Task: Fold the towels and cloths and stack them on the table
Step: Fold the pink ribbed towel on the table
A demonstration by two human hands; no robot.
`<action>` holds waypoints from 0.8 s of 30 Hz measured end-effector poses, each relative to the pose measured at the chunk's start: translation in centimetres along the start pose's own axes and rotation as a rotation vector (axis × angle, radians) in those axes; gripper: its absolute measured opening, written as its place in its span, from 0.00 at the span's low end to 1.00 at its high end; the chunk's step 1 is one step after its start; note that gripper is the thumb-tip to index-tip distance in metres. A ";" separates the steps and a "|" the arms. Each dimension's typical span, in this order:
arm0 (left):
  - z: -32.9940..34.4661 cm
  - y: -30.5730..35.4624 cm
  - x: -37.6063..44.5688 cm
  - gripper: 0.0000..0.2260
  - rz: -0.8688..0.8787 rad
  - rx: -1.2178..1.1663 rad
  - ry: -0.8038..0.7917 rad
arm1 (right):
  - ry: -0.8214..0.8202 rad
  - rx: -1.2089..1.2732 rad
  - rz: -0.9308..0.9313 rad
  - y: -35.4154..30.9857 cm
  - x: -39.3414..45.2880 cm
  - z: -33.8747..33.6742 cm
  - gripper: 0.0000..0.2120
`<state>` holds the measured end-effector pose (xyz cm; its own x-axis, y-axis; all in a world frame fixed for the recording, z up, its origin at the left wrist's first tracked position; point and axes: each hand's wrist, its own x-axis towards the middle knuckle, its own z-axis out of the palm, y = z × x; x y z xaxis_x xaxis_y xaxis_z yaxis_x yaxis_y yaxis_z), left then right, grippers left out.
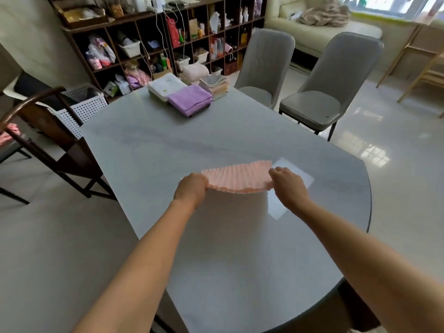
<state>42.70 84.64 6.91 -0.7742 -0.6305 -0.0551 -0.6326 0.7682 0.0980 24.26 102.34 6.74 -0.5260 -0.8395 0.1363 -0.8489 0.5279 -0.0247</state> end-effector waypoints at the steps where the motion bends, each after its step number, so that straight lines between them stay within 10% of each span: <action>1: 1.9 0.0 -0.9 0.09 -0.005 -0.003 -0.053 | -0.049 -0.003 0.005 -0.3 -1.2 1.1 0.11; 12: 10.7 0.9 -9.7 0.12 0.095 0.206 -0.516 | -0.619 -0.038 -0.378 -2.1 -12.9 11.5 0.14; 19: 12.7 0.1 -13.4 0.13 0.290 0.449 -0.583 | -0.742 0.099 -0.263 -4.0 -17.7 11.7 0.16; 24: 14.2 -0.2 -14.5 0.31 0.406 0.455 -0.818 | -0.842 0.114 -0.151 -5.0 -17.9 10.8 0.11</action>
<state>53.77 95.22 -6.44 -0.6001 -0.1752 -0.7805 -0.1348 0.9839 -0.1172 37.39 113.30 -6.26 -0.2320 -0.7393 -0.6321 -0.8891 0.4247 -0.1704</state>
